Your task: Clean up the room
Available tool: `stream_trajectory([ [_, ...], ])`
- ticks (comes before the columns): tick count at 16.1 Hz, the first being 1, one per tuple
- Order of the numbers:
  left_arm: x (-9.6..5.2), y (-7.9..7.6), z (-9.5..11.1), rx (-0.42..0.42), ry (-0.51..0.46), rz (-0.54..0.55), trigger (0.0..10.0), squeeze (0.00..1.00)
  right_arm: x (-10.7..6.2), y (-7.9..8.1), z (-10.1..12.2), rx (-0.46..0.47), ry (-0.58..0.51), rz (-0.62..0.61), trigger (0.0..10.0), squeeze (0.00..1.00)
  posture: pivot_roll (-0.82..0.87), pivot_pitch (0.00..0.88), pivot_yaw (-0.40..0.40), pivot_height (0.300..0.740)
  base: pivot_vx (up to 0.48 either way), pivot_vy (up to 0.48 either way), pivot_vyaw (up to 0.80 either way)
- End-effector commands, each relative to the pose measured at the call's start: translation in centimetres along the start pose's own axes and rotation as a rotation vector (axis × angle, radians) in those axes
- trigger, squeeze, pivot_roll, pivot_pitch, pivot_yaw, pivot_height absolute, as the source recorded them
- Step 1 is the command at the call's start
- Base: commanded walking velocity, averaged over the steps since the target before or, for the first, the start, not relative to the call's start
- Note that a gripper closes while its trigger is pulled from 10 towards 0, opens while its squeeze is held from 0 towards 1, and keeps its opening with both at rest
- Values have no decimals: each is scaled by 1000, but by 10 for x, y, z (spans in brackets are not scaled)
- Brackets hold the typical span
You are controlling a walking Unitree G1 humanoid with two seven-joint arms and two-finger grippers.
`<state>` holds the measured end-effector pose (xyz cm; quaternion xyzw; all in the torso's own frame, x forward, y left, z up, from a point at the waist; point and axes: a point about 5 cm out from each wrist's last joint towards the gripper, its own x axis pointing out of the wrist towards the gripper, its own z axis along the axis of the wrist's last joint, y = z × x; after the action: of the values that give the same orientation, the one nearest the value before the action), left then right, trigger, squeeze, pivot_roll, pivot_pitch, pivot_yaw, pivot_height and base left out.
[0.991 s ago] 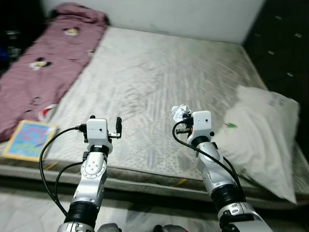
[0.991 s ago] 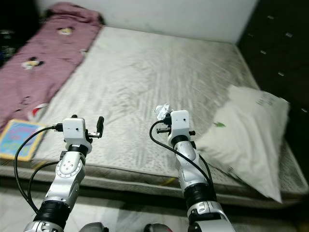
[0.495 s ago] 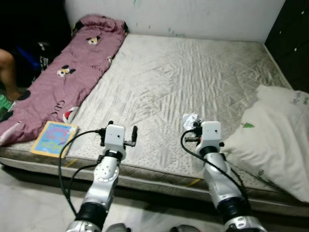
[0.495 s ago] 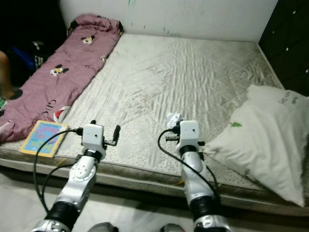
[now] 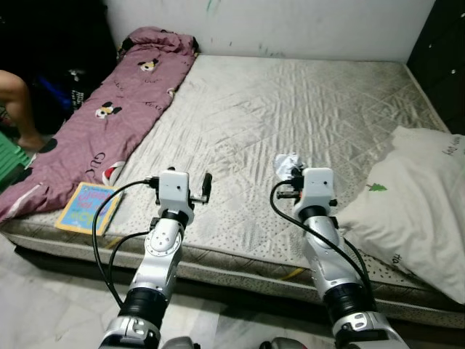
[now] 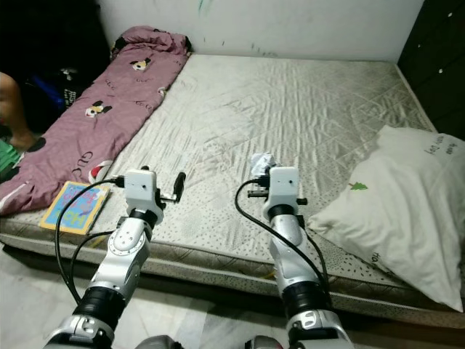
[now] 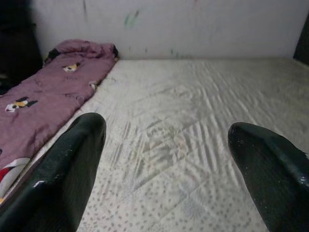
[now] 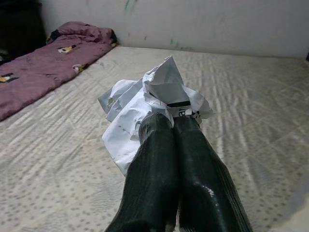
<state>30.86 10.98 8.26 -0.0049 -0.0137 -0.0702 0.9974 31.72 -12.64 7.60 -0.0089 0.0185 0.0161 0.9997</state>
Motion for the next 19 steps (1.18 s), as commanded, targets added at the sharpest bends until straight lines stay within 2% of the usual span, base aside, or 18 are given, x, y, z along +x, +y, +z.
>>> stream_trajectory([
  [1,-2,-2,9,31,-35,-28,10000,0,-2,7,4,-3,-14,12,10000,0,67,0,31,740,0,0,0],
  [2,-4,-3,5,51,-32,-48,10000,0,-2,11,2,27,5,18,10000,0,67,0,25,740,0,0,-800],
  [4,-1,7,0,19,-5,3,10000,0,2,13,3,-3,1,42,10000,0,46,0,25,740,0,0,-800],
  [6,5,9,-1,1,17,1,10000,0,7,4,6,13,12,18,10000,0,53,0,9,740,0,0,-800],
  [8,0,8,-1,-17,23,-10,10000,0,6,8,4,27,36,49,10000,0,72,0,-12,740,0,0,-800],
  [10,-6,9,-6,-58,40,-3,10000,0,5,13,3,1,29,78,10000,0,80,0,-23,740,0,0,-800],
  [13,-4,15,-5,-60,37,21,10000,0,10,4,3,27,52,41,10000,0,84,0,-33,740,0,0,-800],
  [14,-4,17,-9,-82,65,26,10000,0,10,4,2,22,56,46,10000,0,88,0,-35,740,0,0,-800],
  [16,-6,22,-11,-107,80,41,10000,0,10,4,3,25,52,46,10000,0,90,0,-31,740,0,0,-597],
  [19,-6,27,-10,-106,75,50,10000,0,10,6,4,33,42,44,10000,0,87,0,-21,740,0,0,0],
])
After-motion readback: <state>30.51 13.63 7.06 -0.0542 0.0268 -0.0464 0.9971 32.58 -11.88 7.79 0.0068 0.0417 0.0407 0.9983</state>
